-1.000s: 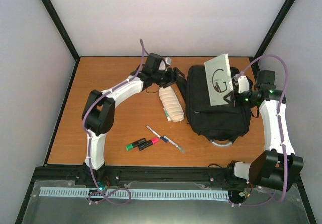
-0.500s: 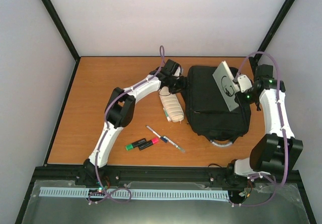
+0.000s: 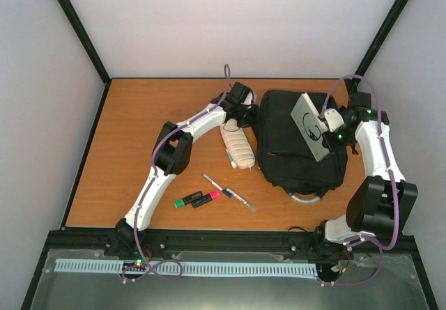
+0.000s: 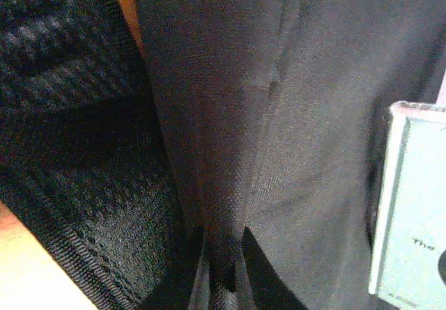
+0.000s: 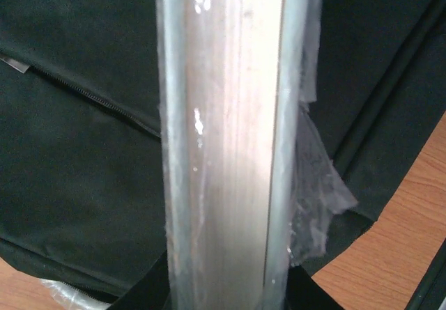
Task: Pack the student bag
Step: Adjust the student bag at the center of the board.
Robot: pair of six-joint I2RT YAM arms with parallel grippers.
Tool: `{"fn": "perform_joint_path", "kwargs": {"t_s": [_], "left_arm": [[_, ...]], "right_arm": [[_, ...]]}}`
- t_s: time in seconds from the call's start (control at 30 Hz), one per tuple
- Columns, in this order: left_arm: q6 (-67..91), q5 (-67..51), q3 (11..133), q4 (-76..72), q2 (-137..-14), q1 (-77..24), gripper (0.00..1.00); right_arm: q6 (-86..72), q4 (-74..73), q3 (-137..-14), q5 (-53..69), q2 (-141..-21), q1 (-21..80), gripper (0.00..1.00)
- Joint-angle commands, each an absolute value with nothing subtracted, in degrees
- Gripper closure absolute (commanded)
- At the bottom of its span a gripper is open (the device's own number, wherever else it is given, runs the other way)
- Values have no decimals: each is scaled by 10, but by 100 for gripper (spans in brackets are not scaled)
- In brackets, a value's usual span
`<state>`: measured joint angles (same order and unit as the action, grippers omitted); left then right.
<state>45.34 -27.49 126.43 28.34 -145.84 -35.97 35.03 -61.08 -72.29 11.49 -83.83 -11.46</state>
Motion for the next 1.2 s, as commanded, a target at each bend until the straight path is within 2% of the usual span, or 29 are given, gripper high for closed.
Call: {"fn": "perform_joint_path", "kwargs": {"t_s": [0.0, 0.37, 0.5, 0.63, 0.7, 0.8, 0.87, 1.0, 1.17], "left_arm": [[454, -254, 1283, 284, -1459, -362, 98], [555, -165, 1015, 118, -1309, -322, 99], [560, -183, 966, 102, -1291, -298, 99], [527, -201, 965, 119, -1296, -293, 98], [505, -205, 972, 138, -1294, -292, 89], [469, -203, 989, 181, -1280, -292, 61], [446, -200, 997, 205, -1264, -292, 49], [375, -172, 1022, 270, -1225, -307, 39], [149, -171, 1038, 319, -1187, -384, 38]], "right_arm": [[327, -572, -735, 129, -819, -112, 97], [280, -575, -797, 178, -780, -180, 97], [278, -600, -821, 227, -792, -242, 97], [301, -623, -819, 263, -804, -280, 97], [313, -630, -810, 271, -803, -292, 97], [332, -637, -794, 276, -794, -309, 97], [344, -638, -784, 278, -786, -320, 97], [363, -633, -766, 280, -771, -349, 97], [392, -625, -734, 247, -770, -359, 97]]}}
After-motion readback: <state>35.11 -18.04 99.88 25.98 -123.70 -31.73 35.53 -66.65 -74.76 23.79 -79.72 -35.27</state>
